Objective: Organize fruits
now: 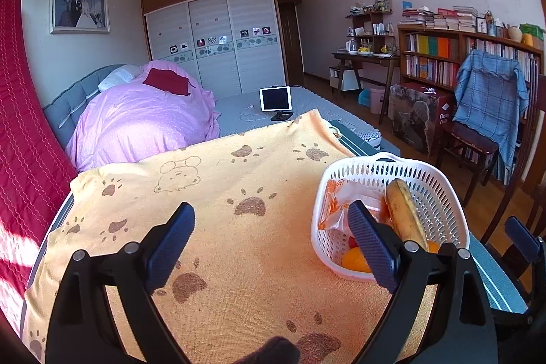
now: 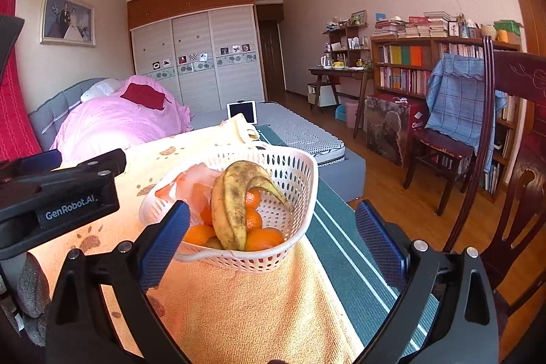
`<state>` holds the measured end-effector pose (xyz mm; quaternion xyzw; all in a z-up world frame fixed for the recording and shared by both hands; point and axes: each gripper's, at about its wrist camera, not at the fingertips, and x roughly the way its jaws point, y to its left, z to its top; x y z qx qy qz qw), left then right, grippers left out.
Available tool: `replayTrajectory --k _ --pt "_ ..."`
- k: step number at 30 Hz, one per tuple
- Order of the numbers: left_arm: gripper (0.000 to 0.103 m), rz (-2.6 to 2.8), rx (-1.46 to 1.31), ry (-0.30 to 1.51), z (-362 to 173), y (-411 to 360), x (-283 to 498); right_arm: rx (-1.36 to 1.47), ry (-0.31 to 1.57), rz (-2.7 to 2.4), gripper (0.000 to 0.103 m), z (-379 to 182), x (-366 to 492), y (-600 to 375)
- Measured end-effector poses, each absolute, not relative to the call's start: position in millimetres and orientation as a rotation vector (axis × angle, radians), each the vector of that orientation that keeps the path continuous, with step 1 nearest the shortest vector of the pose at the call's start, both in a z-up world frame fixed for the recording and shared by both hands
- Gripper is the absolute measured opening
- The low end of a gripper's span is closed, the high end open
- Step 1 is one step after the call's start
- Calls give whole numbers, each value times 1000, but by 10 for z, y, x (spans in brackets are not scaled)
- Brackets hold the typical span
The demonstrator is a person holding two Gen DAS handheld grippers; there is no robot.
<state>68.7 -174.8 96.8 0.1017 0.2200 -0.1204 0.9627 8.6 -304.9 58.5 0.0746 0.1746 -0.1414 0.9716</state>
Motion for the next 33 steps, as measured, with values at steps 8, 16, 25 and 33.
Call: replayTrajectory --k 8,16,25,33 --pt "97 -216 210 466 894 -1676 746 105 362 -278 99 549 114 -2961" --pt "98 -172 257 469 812 -1694 779 102 378 -274 99 532 141 -2961" --pt "98 -163 265 467 783 -1687 802 104 384 -283 99 518 153 -2987" --pt "98 -155 288 460 743 -1724 791 103 392 -283 99 497 165 -2997"
